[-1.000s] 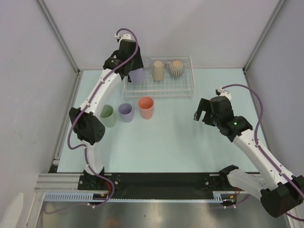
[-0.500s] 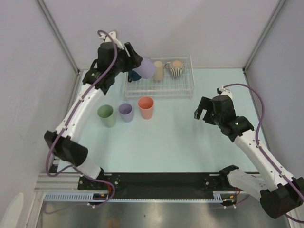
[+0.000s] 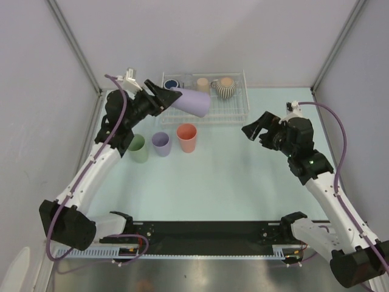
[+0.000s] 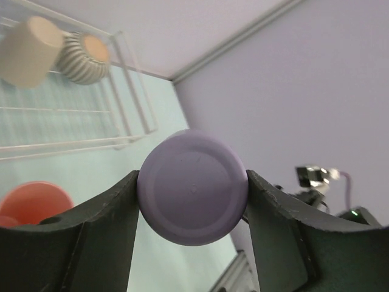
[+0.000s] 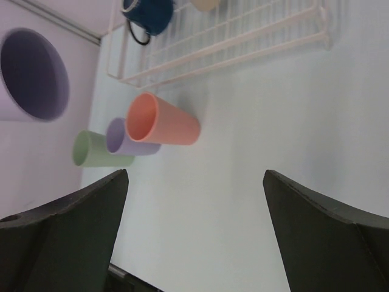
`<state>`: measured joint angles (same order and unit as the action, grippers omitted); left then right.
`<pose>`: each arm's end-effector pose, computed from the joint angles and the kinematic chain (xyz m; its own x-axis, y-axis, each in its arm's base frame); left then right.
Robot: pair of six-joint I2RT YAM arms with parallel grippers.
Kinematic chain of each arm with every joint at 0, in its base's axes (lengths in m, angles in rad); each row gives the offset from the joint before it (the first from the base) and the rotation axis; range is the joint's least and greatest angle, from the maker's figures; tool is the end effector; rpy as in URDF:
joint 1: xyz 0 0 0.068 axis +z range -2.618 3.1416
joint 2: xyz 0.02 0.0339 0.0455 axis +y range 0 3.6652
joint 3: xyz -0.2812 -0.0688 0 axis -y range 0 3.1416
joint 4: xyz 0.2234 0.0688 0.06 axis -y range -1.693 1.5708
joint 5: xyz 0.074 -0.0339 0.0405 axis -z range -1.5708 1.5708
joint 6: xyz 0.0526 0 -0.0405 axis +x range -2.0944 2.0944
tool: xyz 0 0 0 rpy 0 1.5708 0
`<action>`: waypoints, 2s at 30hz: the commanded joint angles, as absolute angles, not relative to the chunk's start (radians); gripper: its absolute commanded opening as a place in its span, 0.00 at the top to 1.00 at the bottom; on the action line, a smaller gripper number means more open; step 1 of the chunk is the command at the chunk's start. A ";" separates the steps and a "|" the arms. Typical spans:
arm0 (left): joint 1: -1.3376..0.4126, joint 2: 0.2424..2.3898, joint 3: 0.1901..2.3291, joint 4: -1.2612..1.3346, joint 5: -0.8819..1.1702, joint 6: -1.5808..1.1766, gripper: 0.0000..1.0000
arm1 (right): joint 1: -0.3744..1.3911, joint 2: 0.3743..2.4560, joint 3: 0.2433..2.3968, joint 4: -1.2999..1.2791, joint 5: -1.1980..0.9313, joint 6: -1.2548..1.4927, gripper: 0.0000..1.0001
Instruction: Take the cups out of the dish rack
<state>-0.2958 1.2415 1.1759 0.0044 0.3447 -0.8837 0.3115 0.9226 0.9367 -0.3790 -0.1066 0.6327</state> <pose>0.2619 -0.0984 0.4173 -0.4986 -0.6087 -0.6171 0.3334 0.5225 -0.7848 0.1798 0.0638 0.3557 -0.5101 0.4535 -0.7309 -0.1212 0.8034 0.5830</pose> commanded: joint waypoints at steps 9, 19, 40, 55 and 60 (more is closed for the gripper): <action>-0.291 1.088 0.792 0.848 0.569 -1.367 0.99 | 0.213 0.874 0.838 0.104 -0.440 0.925 0.01; -0.293 0.996 0.612 0.936 0.595 -1.424 1.00 | 0.141 0.926 0.723 0.556 -0.615 1.233 0.01; -0.325 1.003 0.568 0.888 0.583 -1.381 0.99 | 0.462 0.995 0.810 0.534 -0.492 1.094 0.03; -0.330 0.960 0.542 0.859 0.569 -1.374 1.00 | 0.606 1.157 0.903 0.539 -0.477 1.042 0.59; -0.330 0.953 0.531 0.865 0.563 -1.379 1.00 | 0.607 1.155 0.914 0.499 -0.474 1.028 1.00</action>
<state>-0.3252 0.9867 0.5289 0.8158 0.5709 -1.3579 0.6056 1.1606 0.8757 0.5213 -0.4923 1.1049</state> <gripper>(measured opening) 0.678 0.048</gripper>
